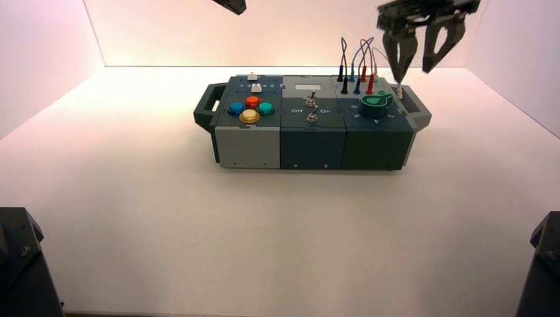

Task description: Pull the white wire.

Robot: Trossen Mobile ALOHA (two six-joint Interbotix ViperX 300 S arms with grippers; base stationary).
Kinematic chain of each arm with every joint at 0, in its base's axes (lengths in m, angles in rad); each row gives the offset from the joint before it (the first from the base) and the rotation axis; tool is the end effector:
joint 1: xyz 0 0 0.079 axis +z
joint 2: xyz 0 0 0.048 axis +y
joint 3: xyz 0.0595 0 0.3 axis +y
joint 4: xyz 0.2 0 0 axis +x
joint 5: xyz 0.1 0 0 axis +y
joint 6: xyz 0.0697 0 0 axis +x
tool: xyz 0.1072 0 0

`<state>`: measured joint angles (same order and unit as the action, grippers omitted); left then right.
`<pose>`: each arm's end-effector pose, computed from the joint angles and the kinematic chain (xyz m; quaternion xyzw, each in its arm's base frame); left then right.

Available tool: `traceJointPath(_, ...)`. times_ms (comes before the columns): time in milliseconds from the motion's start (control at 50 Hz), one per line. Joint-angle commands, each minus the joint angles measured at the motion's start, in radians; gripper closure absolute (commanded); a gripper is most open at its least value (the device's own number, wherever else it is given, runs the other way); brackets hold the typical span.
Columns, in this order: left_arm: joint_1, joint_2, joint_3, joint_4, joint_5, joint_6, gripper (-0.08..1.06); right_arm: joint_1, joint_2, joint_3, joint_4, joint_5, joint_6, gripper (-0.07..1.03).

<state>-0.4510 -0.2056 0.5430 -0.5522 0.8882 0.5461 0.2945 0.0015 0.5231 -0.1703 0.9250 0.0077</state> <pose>0.2806 -0.2159 0.1863 0.0753 0.5089 -0.4003 0.7583 0.3342 0.0764 0.1028 -0.1765 0.6416 0.0902 0.7410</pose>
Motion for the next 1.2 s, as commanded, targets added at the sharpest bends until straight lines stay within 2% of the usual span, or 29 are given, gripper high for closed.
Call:
traceJointPath(20,0.002,-0.031,-0.018,-0.006,-0.003,0.003,1.01,0.002,-0.095,0.000,0.011,-0.011,0.006,0.15)
traceJointPath(260,0.006,-0.021,-0.018,-0.006,-0.009,-0.011,1.01,0.002,-0.244,0.048,0.060,-0.028,0.006,0.15)
traceJointPath(340,0.011,-0.014,-0.023,-0.006,-0.011,-0.017,1.01,0.002,-0.307,0.080,0.107,-0.054,0.002,0.15)
traceJointPath(620,0.048,0.008,-0.025,-0.006,-0.031,-0.023,1.01,0.005,-0.437,0.160,0.222,-0.135,-0.029,0.15)
traceJointPath(840,0.049,0.015,-0.021,-0.006,-0.067,-0.021,1.01,0.005,-0.471,0.183,0.230,-0.118,-0.060,0.16)
traceJointPath(1200,0.049,0.031,-0.034,-0.006,-0.069,-0.020,1.01,0.008,-0.460,0.198,0.235,-0.117,-0.071,0.21)
